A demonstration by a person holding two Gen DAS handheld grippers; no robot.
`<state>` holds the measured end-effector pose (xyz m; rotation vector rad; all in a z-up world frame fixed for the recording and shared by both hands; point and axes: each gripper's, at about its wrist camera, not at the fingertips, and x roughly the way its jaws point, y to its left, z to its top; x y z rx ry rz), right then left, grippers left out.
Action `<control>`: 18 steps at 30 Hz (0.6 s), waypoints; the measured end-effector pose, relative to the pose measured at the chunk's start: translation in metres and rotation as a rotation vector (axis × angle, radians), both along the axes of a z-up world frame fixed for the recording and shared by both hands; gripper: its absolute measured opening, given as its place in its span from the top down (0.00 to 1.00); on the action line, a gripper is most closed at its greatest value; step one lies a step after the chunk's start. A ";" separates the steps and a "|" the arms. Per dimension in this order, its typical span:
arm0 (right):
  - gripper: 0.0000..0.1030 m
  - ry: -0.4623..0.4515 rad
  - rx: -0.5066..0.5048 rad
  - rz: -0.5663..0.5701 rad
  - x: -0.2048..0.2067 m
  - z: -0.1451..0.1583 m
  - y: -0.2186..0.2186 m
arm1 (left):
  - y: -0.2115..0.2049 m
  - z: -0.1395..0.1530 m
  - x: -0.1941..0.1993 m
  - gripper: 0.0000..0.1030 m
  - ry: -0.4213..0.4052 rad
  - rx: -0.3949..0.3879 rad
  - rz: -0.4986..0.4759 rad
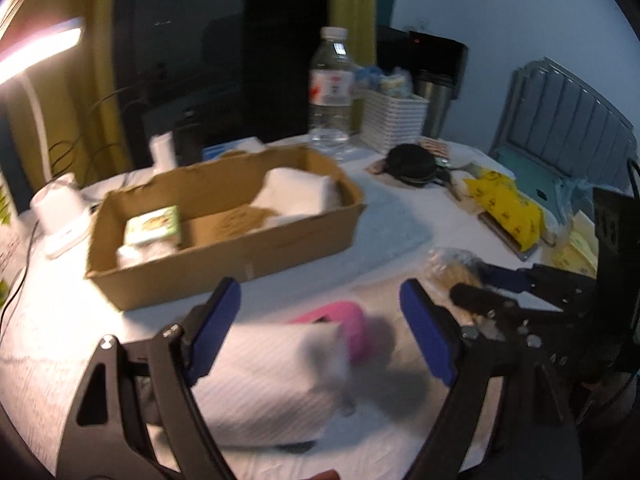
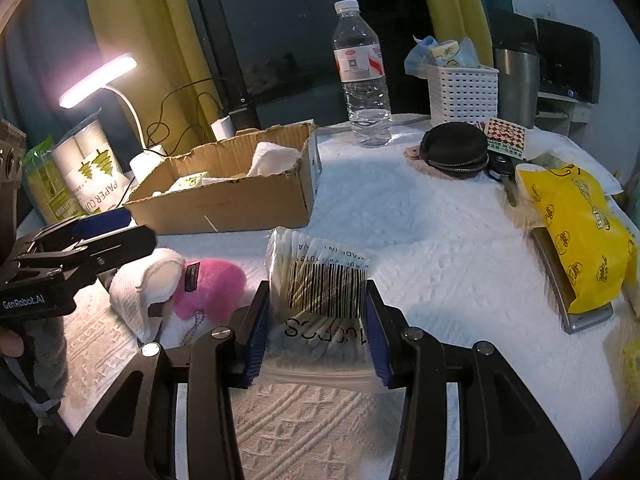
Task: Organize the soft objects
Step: 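Grasp the pink plush with the left gripper while the right holds the swab bag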
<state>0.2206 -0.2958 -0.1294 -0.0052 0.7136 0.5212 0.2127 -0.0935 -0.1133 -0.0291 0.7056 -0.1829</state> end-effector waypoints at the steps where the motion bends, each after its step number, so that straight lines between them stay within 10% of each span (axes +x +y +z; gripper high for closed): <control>1: 0.56 0.001 0.002 -0.002 0.000 0.000 -0.002 | -0.007 -0.001 0.004 0.19 0.005 0.006 -0.021; 18: 0.56 0.017 0.058 -0.033 0.006 -0.007 -0.030 | -0.026 -0.066 0.050 0.19 0.247 0.105 -0.011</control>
